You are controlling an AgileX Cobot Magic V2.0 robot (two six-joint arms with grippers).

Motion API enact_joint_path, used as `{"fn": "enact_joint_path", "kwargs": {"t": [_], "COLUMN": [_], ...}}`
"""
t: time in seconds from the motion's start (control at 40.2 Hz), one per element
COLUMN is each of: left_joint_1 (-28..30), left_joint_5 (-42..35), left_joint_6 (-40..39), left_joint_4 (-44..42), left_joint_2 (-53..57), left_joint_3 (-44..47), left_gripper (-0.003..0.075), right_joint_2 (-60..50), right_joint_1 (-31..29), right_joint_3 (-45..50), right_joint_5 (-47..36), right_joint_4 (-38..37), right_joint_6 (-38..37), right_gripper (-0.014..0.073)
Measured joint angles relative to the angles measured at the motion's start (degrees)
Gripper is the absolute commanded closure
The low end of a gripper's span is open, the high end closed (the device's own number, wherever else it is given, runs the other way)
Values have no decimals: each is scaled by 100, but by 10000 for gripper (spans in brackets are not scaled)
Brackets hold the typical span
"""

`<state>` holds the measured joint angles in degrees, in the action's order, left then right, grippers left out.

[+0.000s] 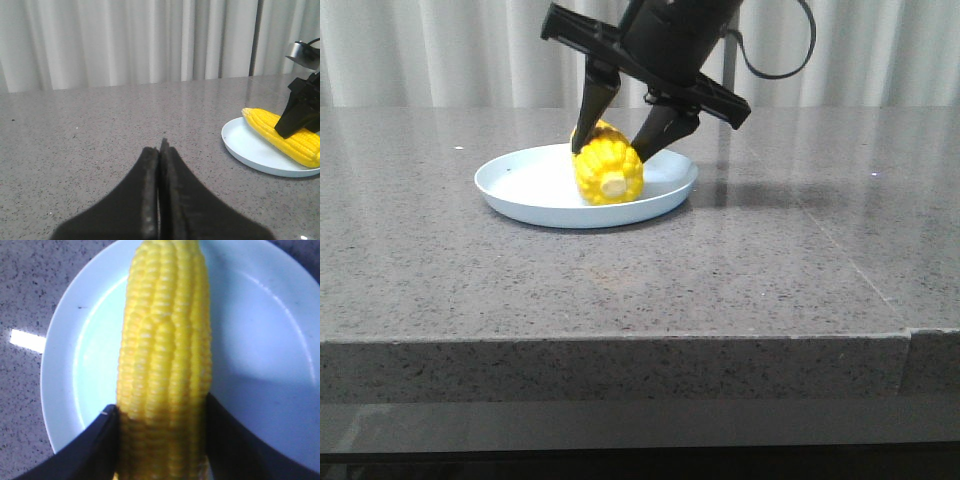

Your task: Place corn on plate with both arms

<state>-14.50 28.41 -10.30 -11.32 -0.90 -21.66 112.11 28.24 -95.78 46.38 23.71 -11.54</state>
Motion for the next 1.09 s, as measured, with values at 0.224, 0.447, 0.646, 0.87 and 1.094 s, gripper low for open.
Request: {"fn": "enact_joint_path", "kwargs": {"t": [0.224, 0.447, 0.646, 0.87, 1.094], "left_joint_1": [0, 0, 0, 0, 0], "left_joint_5": [0, 0, 0, 0, 0], "left_joint_6": [0, 0, 0, 0, 0], "left_joint_4": [0, 0, 0, 0, 0], "left_joint_2": [0, 0, 0, 0, 0], "left_joint_3": [0, 0, 0, 0, 0], "left_gripper": [741, 741, 741, 741, 741], "right_joint_2": [-89, -778, -1432, -1782, -2152], "right_joint_1": [0, 0, -125, -575, -1113], "right_joint_3": [0, 0, 0, 0, 13], "right_joint_5": [-4, -17, 234, 607, 908], "right_joint_4": [0, -562, -828, -912, -1541], "right_joint_6": [-12, -12, -12, -12, -12], "right_gripper": [-54, -59, 164, 582, 661]}}
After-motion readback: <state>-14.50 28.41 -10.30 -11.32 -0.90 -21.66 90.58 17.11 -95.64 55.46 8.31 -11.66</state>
